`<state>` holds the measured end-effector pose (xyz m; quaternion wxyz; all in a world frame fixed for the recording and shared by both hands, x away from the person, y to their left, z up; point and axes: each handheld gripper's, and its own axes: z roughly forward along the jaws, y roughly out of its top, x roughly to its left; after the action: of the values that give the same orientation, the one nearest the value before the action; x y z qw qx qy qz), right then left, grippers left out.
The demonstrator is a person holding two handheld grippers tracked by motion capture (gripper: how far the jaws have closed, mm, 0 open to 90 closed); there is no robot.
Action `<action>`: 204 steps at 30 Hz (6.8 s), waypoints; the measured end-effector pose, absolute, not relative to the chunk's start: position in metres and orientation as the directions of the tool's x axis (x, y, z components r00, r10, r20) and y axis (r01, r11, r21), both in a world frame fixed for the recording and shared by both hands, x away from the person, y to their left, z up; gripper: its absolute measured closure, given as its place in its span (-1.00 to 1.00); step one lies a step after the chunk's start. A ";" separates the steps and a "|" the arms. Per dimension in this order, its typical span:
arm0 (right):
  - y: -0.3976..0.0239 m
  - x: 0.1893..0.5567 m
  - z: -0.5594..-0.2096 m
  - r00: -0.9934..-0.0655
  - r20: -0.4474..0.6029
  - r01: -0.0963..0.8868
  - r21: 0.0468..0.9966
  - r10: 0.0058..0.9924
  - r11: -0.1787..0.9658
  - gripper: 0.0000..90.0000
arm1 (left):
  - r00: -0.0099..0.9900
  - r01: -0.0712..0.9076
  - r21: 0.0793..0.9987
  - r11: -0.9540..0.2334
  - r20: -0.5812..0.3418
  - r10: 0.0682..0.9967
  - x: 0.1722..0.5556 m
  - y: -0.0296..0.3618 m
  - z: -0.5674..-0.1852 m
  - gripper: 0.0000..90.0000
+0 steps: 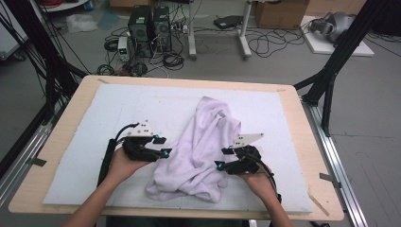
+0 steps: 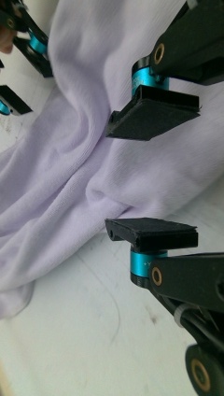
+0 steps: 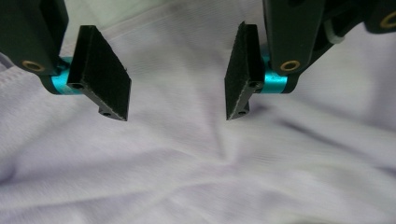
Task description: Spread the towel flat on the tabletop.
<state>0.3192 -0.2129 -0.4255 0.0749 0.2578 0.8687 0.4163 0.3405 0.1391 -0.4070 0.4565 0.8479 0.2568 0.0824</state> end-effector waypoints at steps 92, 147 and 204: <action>-0.186 0.342 -0.404 -0.871 0.000 0.327 0.747 0.491 0.579 0.03 | 0.721 0.468 0.759 -0.453 -0.032 0.692 0.349 0.173 -0.430 0.17; -0.227 0.473 -0.313 -0.671 -0.114 0.361 0.813 0.733 0.456 0.31 | 0.598 0.395 0.845 -0.359 0.060 0.799 0.459 0.176 -0.314 0.22; -0.240 0.350 -0.393 -0.818 -0.058 0.344 0.748 0.573 0.567 0.95 | 0.717 0.455 0.792 -0.406 -0.055 0.695 0.361 0.213 -0.413 0.96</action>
<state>0.3505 -0.2404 -0.3934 0.1489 0.2627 0.8727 0.3838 0.3614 0.2135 -0.4127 0.4191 0.8262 0.3481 0.1432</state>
